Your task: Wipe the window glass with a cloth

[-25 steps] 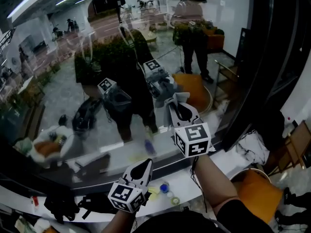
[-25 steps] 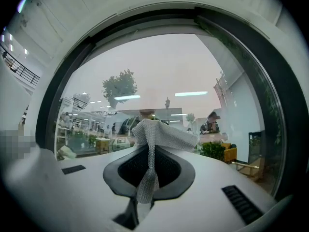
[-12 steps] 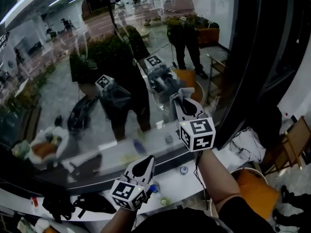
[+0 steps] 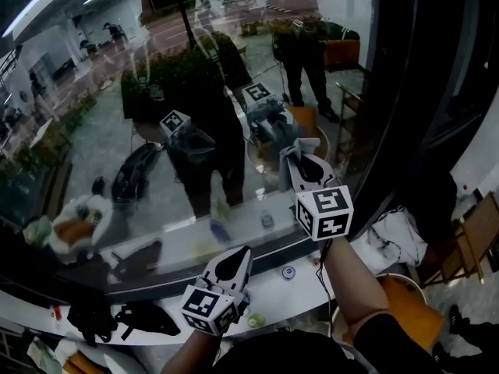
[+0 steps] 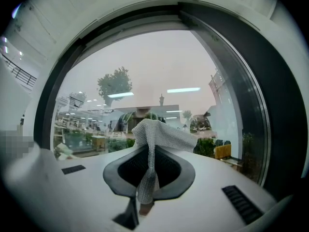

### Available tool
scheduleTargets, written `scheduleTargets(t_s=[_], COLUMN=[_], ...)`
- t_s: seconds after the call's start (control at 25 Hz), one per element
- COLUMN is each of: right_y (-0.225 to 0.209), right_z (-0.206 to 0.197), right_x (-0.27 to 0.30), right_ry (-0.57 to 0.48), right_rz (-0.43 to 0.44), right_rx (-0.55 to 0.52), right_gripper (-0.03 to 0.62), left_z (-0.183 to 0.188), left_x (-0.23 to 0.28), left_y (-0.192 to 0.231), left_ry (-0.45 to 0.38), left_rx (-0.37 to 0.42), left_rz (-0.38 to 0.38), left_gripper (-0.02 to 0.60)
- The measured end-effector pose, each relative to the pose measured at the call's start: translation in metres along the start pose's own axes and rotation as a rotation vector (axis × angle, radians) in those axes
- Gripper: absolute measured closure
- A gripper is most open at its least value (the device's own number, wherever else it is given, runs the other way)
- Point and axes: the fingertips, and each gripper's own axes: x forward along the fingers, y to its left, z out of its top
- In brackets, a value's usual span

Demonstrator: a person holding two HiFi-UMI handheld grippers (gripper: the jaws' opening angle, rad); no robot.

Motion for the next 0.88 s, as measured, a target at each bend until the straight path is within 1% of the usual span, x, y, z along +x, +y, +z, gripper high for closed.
scheduleTargets(t_s=[0.32,0.56,0.72,0.88], right_y=[0.0,-0.001,-0.003,-0.004], right_z=[0.001,0.001,-0.002,-0.005], right_x=[0.001,0.003,0.006,0.006], right_ry=[-0.02,-0.03,-0.021,-0.006], right_rz=[0.021,0.01,0.005,0.005], right_rx=[-0.024,-0.03,-0.026,-0.024], right_gripper=[0.549,0.549,0.549,0.549], left_z=[0.0,-0.005,-0.007,-0.003], left_x=[0.004,0.003,0.0,-0.004], left_y=[0.004,0.009,0.012,0.011], left_ry=[0.015,0.01,0.007,-0.005], left_rx=[-0.002,-0.017,-0.021,-0.006], left_rz=[0.028,0.036,0.044,0.05], left_gripper=[0.575,0.575,0.575,0.575])
